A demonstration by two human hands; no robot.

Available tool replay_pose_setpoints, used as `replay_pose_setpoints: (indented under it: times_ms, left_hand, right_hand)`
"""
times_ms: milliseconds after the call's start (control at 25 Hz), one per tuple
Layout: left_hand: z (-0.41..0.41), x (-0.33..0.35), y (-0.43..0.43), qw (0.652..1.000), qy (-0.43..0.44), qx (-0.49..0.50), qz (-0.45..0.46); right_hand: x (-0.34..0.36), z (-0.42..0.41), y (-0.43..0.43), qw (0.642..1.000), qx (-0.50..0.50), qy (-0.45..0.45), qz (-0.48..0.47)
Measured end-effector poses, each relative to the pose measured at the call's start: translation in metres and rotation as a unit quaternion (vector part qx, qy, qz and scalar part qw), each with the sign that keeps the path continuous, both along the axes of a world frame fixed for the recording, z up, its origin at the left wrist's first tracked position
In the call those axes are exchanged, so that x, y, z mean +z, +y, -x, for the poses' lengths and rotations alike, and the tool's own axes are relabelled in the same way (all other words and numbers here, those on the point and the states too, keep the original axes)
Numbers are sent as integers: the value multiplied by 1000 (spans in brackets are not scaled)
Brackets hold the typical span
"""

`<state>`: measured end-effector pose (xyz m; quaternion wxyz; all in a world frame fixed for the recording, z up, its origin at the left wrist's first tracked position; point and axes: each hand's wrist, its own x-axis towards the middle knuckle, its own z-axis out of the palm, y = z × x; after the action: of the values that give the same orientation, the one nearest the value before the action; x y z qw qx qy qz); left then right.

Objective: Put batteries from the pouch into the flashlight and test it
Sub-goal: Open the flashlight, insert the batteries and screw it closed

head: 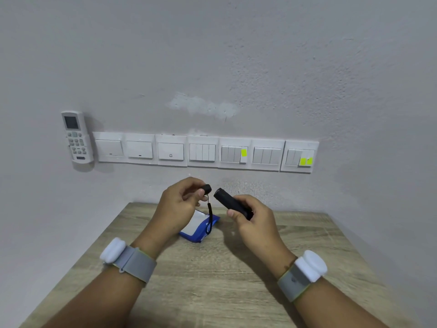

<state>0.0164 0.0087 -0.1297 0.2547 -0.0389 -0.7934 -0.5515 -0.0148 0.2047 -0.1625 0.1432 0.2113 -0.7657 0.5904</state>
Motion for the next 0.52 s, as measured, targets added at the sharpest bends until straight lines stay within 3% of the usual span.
replay_pose_setpoints:
  times_ms: [200, 520]
  left_hand:
    - [-1, -5, -1, 996, -33, -74, 24]
    - [-4, -3, 4, 996, -41, -74, -21]
  right_hand:
    - [-2, 2, 1, 1000, 2, -7, -8]
    - [-4, 2, 0, 999, 22, 13, -39]
